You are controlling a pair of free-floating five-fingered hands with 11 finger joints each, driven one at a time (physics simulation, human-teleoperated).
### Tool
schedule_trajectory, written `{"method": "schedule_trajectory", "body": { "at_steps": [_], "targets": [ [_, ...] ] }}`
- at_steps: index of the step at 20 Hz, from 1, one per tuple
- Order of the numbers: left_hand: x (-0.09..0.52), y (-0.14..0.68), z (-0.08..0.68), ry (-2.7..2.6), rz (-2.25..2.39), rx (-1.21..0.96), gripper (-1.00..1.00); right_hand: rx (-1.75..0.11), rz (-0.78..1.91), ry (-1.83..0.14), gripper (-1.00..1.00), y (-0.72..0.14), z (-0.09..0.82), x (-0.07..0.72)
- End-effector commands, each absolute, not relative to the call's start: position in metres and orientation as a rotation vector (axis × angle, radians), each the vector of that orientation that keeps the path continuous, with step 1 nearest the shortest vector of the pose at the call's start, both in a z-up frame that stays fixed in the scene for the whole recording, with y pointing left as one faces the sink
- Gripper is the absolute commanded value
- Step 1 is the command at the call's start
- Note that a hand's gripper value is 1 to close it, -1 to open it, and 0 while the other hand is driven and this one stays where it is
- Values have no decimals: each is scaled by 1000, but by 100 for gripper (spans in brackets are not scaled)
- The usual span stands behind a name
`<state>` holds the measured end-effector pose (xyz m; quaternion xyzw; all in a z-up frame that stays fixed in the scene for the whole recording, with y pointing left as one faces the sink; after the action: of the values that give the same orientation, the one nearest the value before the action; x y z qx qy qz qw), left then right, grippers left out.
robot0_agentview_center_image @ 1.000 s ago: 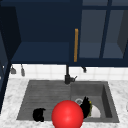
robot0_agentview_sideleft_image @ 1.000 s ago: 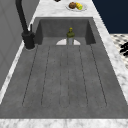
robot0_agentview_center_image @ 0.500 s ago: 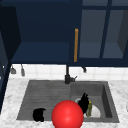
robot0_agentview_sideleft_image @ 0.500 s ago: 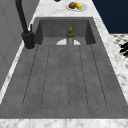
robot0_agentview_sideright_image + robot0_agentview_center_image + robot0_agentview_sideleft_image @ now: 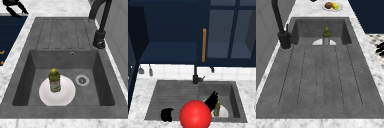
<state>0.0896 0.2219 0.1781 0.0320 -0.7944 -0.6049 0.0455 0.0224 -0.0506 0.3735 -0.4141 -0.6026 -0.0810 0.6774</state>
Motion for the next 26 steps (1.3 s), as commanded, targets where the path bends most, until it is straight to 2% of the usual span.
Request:
{"method": "schedule_trajectory", "body": {
  "at_steps": [1,26],
  "targets": [
    [90,222,178,-2426,-1847,98,0,-890,-338,-1362,-100,-47,379,22],
    [90,222,178,-2426,-1847,98,0,-785,-737,-1246,-100,-46,446,49]
  ]
}}
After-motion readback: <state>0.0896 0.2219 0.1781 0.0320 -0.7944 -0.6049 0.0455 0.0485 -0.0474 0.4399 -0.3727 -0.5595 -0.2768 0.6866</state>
